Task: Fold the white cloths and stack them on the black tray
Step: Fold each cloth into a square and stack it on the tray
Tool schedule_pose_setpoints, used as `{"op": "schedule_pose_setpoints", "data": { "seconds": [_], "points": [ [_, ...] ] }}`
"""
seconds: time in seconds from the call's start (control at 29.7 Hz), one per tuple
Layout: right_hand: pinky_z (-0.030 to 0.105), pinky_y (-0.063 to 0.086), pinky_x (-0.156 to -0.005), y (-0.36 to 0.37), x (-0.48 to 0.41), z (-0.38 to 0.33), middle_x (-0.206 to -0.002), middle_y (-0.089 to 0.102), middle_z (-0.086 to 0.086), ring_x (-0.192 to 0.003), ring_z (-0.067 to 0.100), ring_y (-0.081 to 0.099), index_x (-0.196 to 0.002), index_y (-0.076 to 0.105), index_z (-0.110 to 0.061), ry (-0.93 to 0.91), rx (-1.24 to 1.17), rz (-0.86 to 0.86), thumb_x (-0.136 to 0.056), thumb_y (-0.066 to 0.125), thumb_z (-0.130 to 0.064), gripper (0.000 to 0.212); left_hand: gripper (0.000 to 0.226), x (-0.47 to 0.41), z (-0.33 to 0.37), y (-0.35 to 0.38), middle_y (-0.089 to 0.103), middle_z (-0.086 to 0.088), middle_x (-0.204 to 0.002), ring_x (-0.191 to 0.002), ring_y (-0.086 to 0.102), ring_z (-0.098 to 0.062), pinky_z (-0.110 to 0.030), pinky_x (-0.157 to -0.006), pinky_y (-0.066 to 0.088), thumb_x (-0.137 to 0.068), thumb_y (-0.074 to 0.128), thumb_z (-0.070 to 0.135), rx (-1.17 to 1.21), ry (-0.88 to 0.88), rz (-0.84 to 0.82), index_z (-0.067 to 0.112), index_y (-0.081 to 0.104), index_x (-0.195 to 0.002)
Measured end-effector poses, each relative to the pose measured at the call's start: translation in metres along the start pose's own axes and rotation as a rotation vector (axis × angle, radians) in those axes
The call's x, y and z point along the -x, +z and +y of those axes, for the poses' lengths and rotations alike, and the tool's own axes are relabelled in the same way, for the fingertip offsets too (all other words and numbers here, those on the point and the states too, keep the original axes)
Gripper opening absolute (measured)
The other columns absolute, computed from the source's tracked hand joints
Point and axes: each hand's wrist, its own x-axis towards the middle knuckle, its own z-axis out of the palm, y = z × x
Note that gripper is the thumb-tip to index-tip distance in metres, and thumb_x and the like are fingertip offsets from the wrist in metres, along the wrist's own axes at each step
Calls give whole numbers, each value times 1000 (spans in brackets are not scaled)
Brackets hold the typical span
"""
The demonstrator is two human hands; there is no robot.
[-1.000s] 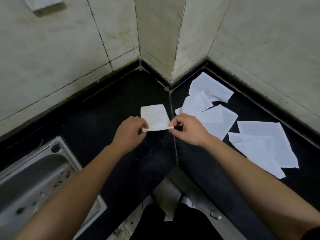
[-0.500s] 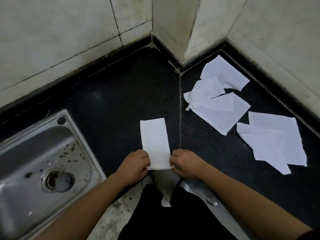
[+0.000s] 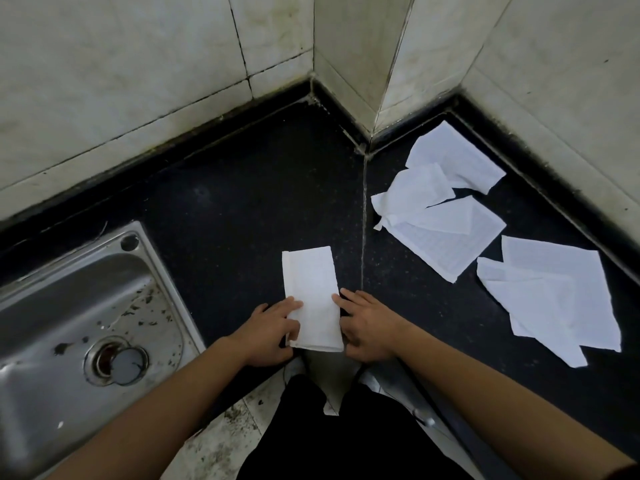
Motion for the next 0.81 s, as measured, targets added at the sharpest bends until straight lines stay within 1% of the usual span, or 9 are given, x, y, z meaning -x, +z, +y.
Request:
{"op": "schedule_pose_setpoints", "data": {
  "seconds": [0.1,0.2,0.27,0.4,0.5,0.57,0.67,0.74,0.81],
  "points": [
    [45,4,-125,-1,-4,2,-164,17,14,-153,31,5,-127,50,-13,-23,27,10,-84,55,-66,68,15,-1,1,-2,10,2,-164,-151,-1,-14,-45,-121,6,-88,61,36,45,-10,6,27,59,-100],
    [45,1,-124,4,-6,1,-163,18,15,-153,32,4,-125,45,-20,-38,-3,43,-77,61,-72,73,14,-1,-1,-1,10,3,-164,-151,-1,-13,-44,-121,4,-88,61,36,69,-9,14,27,59,-98],
    [45,-1,-123,13,-7,-1,-163,17,17,-153,34,4,-128,45,-21,-38,4,68,-82,61,-63,64,15,0,-1,0,10,3,-164,-151,-1,-13,-44,-121,4,-87,61,37,76,-11,21,27,59,-98],
    [47,6,-121,26,-6,-1,-160,25,22,-150,40,20,-116,57,-19,-17,-36,151,-92,47,-39,32,17,0,-1,-1,11,3,-164,-151,0,-12,-45,-121,6,-86,62,38,92,-9,14,26,59,-97],
    [48,9,-122,21,-5,2,-160,30,16,-150,35,20,-114,60,-19,3,-87,119,-85,32,-48,50,16,-1,-1,-8,19,3,-162,-150,8,-12,-45,-120,10,-84,62,40,156,-18,-3,30,55,-93],
    [46,15,-122,10,-6,5,-154,42,9,-149,29,25,-111,61,-21,22,-189,86,-79,30,-52,54,27,-4,-1,-15,40,2,-151,-143,31,-15,-42,-117,24,-77,59,50,277,-39,-10,27,55,-92],
    [38,43,-97,-9,-13,12,-100,65,0,-107,21,59,-89,60,-22,119,-525,190,-77,42,-53,38,45,-10,-4,-31,64,5,-113,-105,60,-13,-35,-97,47,-68,57,55,648,-154,88,18,64,-94],
    [36,51,-82,-22,-18,18,-86,66,-3,-84,14,61,-85,63,-18,259,-797,260,-82,55,-48,31,24,-16,-4,-40,64,2,-90,-81,59,-11,-33,-79,49,-78,64,35,885,-260,190,14,64,-87],
    [28,52,-79,-32,-29,24,-82,67,-5,-78,8,61,-83,66,-20,404,-1036,323,-88,67,-36,16,11,-27,-7,-46,63,-2,-84,-76,58,-14,-35,-73,49,-88,65,21,1032,-402,344,11,62,-84]
  ]
}}
